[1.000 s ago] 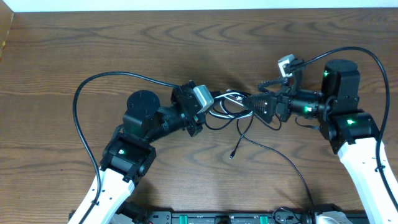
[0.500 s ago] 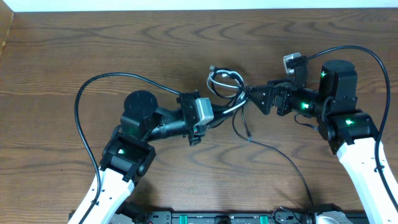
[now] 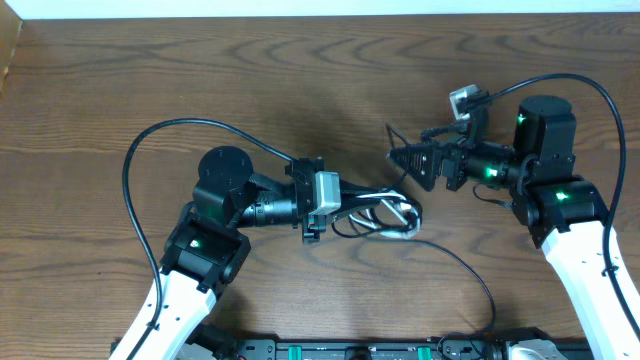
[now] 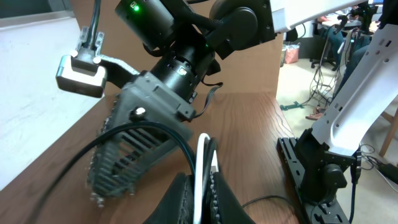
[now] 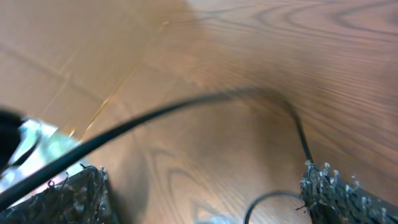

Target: Untangle cables

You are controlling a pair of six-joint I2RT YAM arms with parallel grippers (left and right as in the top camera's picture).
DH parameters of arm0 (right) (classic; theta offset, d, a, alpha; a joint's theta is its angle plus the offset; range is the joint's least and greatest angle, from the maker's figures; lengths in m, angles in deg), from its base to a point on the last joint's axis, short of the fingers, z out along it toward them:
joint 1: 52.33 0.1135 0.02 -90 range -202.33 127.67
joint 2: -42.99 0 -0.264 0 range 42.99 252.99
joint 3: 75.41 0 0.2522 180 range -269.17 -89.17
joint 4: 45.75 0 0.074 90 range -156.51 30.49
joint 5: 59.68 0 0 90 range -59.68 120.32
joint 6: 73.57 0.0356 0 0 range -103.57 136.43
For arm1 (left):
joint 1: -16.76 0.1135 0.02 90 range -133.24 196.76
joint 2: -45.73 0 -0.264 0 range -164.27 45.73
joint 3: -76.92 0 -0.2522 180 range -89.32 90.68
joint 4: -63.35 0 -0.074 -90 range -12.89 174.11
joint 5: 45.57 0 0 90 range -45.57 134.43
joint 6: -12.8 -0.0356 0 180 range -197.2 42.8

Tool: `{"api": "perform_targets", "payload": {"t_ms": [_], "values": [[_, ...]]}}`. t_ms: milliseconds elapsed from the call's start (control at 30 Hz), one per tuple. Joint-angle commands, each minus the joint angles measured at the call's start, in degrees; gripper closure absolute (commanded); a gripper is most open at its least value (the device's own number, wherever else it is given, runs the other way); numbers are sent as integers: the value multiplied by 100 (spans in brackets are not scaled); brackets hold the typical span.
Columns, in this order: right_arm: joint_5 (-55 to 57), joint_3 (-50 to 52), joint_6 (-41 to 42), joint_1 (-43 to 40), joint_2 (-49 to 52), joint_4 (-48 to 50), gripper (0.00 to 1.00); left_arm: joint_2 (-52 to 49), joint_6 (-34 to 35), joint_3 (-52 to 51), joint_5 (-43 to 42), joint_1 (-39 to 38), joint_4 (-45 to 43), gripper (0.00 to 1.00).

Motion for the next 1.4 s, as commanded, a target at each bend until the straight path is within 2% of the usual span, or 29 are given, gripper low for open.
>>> {"api": "perform_targets", "payload": {"t_ms": [0, 133, 300, 500, 900, 1367], "values": [[-721, -33, -525, 20, 28, 17, 1, 11, 50, 55, 0, -13, -50, 92], [-723, -33, -525, 20, 28, -37, 1, 11, 52, 55, 387, -13, -50, 92], [-721, -33, -922, 20, 28, -356, 1, 11, 68, 55, 1351, -13, -52, 92], [-568, -33, -1296, 17, 28, -590, 1, 11, 728, 55, 2649, -13, -48, 92], [-417, -35, -1294, 17, 28, -592, 1, 11, 999, 55, 3425, -9, 42, 92], [28, -35, -1294, 13, 28, -822, 1, 0, 1491, 55, 3652, -15, 146, 92]]}}
